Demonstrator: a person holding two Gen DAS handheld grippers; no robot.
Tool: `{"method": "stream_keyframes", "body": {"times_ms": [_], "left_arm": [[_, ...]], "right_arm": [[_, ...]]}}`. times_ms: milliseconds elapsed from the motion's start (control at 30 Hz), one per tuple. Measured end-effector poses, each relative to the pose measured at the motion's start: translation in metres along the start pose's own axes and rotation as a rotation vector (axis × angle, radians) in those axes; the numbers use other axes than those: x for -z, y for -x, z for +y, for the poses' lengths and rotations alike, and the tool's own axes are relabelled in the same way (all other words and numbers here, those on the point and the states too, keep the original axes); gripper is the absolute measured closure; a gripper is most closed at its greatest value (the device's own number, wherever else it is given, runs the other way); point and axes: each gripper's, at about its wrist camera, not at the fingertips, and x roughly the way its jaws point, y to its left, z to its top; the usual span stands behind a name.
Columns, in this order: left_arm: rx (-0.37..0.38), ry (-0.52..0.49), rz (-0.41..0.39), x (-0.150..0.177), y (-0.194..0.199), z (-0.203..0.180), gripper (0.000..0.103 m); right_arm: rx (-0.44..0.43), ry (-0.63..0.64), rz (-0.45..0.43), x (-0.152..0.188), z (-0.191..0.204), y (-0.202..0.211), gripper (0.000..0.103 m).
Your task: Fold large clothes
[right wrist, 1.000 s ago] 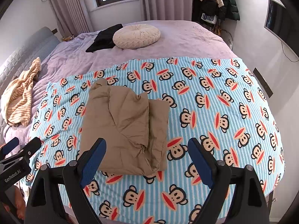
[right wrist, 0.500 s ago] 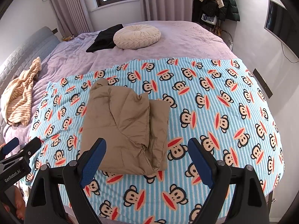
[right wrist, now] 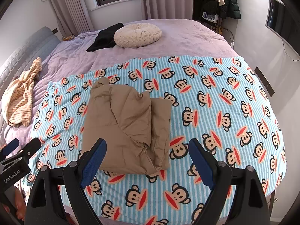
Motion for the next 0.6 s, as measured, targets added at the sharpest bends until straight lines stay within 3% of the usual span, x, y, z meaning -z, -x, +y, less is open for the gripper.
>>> {"method": "stream_keyframes", "body": {"times_ms": [600], "left_arm": [[-0.005,0.001,-0.003,0.0005,0.0009,0.0008,0.000]], "right_arm": [[-0.002,-0.001,0.003,0.0002,0.0011,0.0004,0.012]]}}
